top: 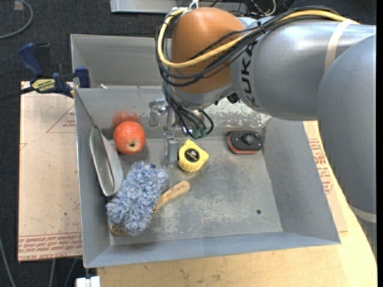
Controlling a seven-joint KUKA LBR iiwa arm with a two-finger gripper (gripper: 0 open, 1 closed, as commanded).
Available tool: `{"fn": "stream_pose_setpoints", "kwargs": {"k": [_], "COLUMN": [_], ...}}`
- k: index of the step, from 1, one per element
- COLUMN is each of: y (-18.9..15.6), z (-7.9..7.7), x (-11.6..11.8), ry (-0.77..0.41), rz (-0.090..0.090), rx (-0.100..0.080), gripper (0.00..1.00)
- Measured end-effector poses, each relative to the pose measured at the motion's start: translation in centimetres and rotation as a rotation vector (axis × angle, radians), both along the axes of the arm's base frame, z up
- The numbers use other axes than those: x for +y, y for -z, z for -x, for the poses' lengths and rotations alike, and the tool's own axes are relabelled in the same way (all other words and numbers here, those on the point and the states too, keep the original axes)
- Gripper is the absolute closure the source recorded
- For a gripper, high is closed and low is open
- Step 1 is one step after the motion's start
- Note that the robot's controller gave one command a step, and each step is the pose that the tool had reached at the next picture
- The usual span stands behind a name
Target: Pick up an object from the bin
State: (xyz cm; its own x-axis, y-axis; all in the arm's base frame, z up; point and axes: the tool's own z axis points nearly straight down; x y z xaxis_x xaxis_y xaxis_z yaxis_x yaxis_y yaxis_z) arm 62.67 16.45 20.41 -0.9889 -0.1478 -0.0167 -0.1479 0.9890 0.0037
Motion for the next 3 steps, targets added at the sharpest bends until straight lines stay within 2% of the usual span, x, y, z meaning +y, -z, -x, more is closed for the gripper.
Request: {"fn": "stream_pose_setpoints", "kwargs": {"k": [1,2,3], "y": [0.5,-2.7,3.6], "z": [1.2,0.7,2.3], "x": [-0.1,-0.4,-0.9], "ry": [0.027,0.075,0.014], "rz": [0.008,-0.002,0.002], "rx": [0.035,0.001,0.015], "gripper": [0.00,0.00,0.00]}}
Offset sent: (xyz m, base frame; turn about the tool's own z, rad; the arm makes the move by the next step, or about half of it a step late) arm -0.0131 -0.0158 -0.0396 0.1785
